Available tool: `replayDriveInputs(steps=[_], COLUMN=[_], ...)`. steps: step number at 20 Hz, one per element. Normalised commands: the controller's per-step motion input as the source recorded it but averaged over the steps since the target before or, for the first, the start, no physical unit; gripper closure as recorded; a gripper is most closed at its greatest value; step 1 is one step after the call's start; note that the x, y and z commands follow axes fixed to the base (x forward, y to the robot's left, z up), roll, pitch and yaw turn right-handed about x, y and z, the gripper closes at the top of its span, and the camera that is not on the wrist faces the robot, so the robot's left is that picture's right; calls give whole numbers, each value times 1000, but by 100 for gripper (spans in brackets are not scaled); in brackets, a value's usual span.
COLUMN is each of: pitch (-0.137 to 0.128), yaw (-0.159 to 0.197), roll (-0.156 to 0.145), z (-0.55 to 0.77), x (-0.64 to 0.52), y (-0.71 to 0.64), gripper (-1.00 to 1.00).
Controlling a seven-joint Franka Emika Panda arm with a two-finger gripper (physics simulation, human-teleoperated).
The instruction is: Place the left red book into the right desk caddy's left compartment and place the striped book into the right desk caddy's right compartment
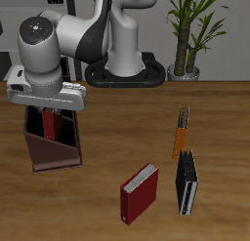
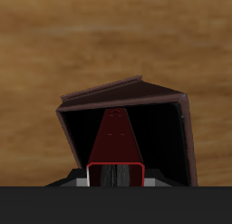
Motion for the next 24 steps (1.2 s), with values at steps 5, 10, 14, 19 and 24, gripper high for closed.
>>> replayDriveInputs(steps=[5,10,14,19,24], pitch=[4,-21,-40,-80,-79], yaw=[19,3,17,33,-2], roll=[-53,4,-23,2,-7], z=[-7,171,156,423,468], x=[16,-27,-6,-35,-59], y=[15,115,198,601,561], gripper=[-100,-100,-100,-100,-100])
